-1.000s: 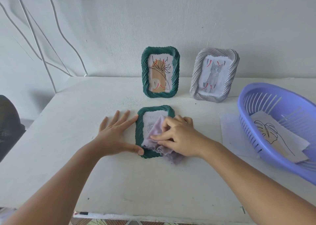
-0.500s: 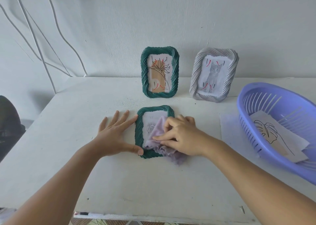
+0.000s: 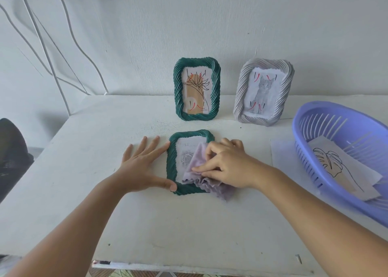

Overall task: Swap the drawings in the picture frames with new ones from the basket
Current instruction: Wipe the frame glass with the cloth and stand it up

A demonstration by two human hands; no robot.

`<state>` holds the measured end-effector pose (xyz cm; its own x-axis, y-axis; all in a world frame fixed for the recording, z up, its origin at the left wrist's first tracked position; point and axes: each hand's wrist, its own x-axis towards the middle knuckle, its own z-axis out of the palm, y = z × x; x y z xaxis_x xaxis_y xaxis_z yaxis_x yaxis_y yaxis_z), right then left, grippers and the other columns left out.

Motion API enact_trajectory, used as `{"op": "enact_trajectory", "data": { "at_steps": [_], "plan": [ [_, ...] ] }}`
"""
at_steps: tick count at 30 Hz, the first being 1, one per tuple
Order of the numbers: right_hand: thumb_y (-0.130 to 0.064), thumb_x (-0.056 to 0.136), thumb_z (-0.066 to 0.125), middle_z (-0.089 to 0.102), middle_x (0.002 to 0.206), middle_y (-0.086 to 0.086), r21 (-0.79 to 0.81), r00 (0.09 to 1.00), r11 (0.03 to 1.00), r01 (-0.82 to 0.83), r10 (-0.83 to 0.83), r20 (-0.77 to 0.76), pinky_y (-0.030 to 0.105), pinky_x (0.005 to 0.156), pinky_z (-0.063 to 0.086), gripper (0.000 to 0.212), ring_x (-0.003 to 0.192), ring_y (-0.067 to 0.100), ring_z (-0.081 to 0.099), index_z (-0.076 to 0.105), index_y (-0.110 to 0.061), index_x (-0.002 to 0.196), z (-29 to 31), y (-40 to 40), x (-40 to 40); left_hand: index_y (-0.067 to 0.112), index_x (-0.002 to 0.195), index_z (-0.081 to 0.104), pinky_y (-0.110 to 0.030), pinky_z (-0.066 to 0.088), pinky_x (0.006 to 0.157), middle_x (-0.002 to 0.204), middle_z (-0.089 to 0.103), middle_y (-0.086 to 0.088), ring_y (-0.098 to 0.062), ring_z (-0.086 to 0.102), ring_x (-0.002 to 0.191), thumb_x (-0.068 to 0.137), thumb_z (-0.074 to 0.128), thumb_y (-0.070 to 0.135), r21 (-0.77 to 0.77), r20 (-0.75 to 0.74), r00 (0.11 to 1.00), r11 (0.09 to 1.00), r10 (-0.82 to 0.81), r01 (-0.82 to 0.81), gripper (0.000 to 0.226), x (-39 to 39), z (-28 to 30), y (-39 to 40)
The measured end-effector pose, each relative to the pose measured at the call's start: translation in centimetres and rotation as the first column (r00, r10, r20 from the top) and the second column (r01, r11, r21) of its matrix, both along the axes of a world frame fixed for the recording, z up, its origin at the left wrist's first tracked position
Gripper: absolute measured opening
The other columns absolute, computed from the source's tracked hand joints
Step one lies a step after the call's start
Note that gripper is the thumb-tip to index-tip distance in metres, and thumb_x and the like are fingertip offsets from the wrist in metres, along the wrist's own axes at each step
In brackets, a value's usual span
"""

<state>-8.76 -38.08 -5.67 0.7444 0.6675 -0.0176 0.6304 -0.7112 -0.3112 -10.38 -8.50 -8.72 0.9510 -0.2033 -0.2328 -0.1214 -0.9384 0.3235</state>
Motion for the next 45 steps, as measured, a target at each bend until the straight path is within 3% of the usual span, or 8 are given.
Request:
{"op": "enact_trajectory", "data": {
  "at_steps": [5, 12, 18, 22, 26, 33, 40, 45],
  "plan": [
    [-0.055, 0.101, 0.048, 0.037, 0.1, -0.014, 0.079, 0.979, 0.982, 0.172, -0.179, 0.095, 0.04, 0.096, 0.025, 0.028, 0.099, 0.011, 0.027, 0.067, -0.055, 0.122, -0.3, 2.1, 0.2, 0.069, 0.147, -0.006, -0.049, -0.016, 0.123, 0.165, -0.018, 0.024, -0.002, -0.034, 0.147, 0.04, 0.054, 0.107, -0.001, -0.001, 1.0, 1.0, 0.0, 0.0, 0.129, -0.1, 0.1, 0.0],
    [-0.059, 0.098, 0.05, 0.037, 0.099, -0.017, 0.026, 1.0, 1.0, -0.004, 0.004, 0.018, 0.039, 0.092, 0.023, 0.028, 0.099, 0.012, 0.029, 0.064, -0.059, 0.122, -0.5, 0.8, -0.5, 0.067, 0.149, -0.005, -0.05, -0.016, 0.123, 0.165, -0.019, 0.024, -0.001, -0.034, 0.147, 0.039, 0.054, 0.107, -0.001, -0.006, 1.0, 1.0, 0.001, -0.001, 0.131, -0.1, 0.1, 0.0],
    [-0.06, 0.101, 0.043, 0.038, 0.101, -0.014, 0.034, 0.965, 0.972, 0.232, -0.234, 0.122, 0.041, 0.096, 0.027, 0.031, 0.105, 0.016, 0.036, 0.065, -0.057, 0.123, 0.0, 1.6, 0.6, 0.064, 0.151, -0.006, -0.05, -0.016, 0.123, 0.165, -0.02, 0.023, -0.002, -0.035, 0.147, 0.04, 0.052, 0.108, 0.011, -0.013, 1.0, 1.0, -0.003, 0.003, 0.133, -0.1, 0.2, -0.1],
    [-0.055, 0.101, 0.047, 0.036, 0.101, -0.013, 0.064, 0.996, 0.994, 0.086, -0.088, 0.024, 0.04, 0.096, 0.024, 0.03, 0.102, 0.013, 0.029, 0.064, -0.055, 0.126, -0.6, 3.8, -1.2, 0.067, 0.148, -0.006, -0.049, -0.016, 0.123, 0.164, -0.02, 0.025, -0.002, -0.033, 0.147, 0.038, 0.052, 0.108, 0.011, -0.008, 1.0, 1.0, 0.0, 0.0, 0.132, -0.1, 0.2, -0.1],
    [-0.061, 0.098, 0.047, 0.038, 0.1, -0.017, 0.023, 1.0, 1.0, 0.015, -0.015, -0.007, 0.038, 0.092, 0.021, 0.03, 0.101, 0.012, 0.028, 0.061, -0.062, 0.124, -0.2, 0.2, -0.8, 0.067, 0.148, -0.006, -0.05, -0.016, 0.123, 0.165, -0.019, 0.024, -0.002, -0.034, 0.147, 0.039, 0.053, 0.108, 0.008, -0.007, 1.0, 1.0, -0.001, 0.002, 0.131, 0.0, 0.1, -0.1],
    [-0.05, 0.101, 0.051, 0.042, 0.103, -0.012, 0.066, 0.949, 0.96, 0.274, -0.281, 0.146, 0.041, 0.093, 0.027, 0.026, 0.106, 0.017, 0.039, 0.069, -0.05, 0.121, -0.4, 1.5, 0.9, 0.076, 0.139, -0.009, -0.049, -0.017, 0.123, 0.164, -0.019, 0.025, -0.001, -0.035, 0.146, 0.039, 0.053, 0.108, 0.007, -0.004, 1.0, 1.0, -0.001, 0.001, 0.122, -0.1, 0.0, 0.0],
    [-0.056, 0.099, 0.051, 0.035, 0.1, -0.018, 0.066, 1.0, 0.998, 0.021, -0.02, -0.024, 0.036, 0.09, 0.021, 0.03, 0.1, 0.01, 0.026, 0.061, -0.058, 0.127, -0.9, -0.6, -0.8, 0.073, 0.144, -0.006, -0.048, -0.018, 0.123, 0.164, -0.019, 0.026, 0.0, -0.035, 0.146, 0.038, 0.054, 0.107, -0.01, -0.012, 1.0, 1.0, 0.005, -0.005, 0.126, -0.1, 0.2, -0.1],
    [-0.054, 0.101, 0.049, 0.039, 0.101, -0.014, 0.058, 0.965, 0.969, 0.241, -0.246, 0.092, 0.042, 0.094, 0.029, 0.028, 0.105, 0.018, 0.038, 0.064, -0.056, 0.125, -0.7, -0.5, 1.2, 0.067, 0.149, -0.004, -0.048, -0.018, 0.123, 0.165, -0.019, 0.024, -0.001, -0.034, 0.146, 0.039, 0.055, 0.107, -0.011, -0.019, 1.0, 1.0, 0.006, -0.006, 0.131, -0.2, 0.3, -0.1]
  ]
}}
